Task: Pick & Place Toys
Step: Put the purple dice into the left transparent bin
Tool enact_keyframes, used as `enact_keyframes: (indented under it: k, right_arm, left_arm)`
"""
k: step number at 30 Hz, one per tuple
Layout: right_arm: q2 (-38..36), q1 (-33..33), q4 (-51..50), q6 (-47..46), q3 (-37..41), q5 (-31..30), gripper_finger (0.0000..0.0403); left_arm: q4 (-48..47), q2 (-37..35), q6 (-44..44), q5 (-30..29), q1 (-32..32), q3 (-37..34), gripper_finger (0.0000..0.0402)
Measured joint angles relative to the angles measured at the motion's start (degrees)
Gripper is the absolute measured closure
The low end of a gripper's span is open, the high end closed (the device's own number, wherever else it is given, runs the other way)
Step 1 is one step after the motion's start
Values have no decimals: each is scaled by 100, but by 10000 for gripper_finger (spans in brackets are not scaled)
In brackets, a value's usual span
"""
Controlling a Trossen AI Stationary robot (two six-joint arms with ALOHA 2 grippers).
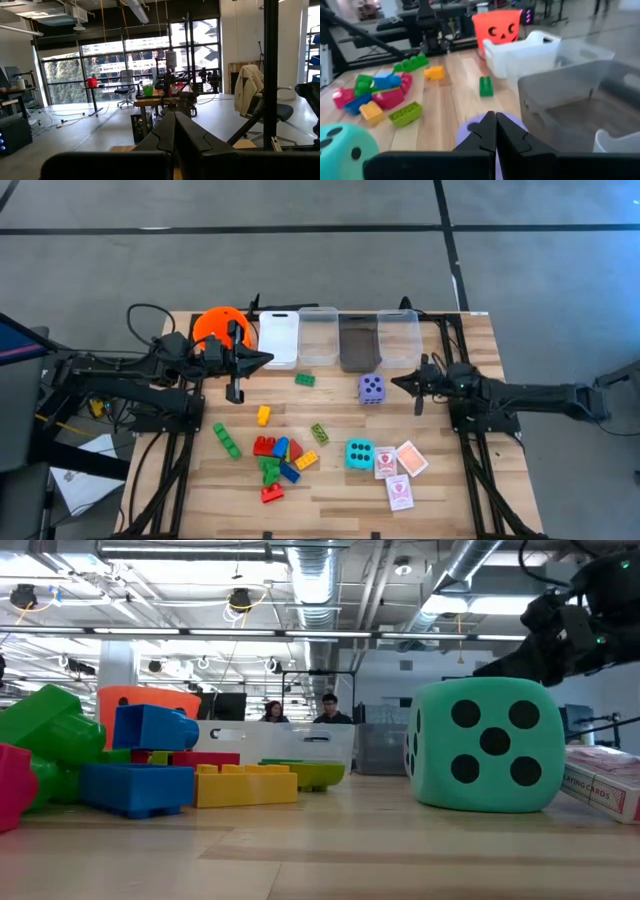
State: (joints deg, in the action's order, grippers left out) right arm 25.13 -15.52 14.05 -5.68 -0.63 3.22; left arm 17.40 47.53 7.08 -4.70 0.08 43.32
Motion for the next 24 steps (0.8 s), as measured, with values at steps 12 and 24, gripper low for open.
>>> enact_keyframes:
  k: [12, 24]
  right_arm:
    - [384, -1899, -200, 184, 1, 3178, 403]
    - [722, -2179, -55, 374, 1, 3230, 402]
  left_arm:
    - [-16, 0, -1, 2, 0, -1, 402]
    - [-236, 0, -3, 0, 0, -4, 402]
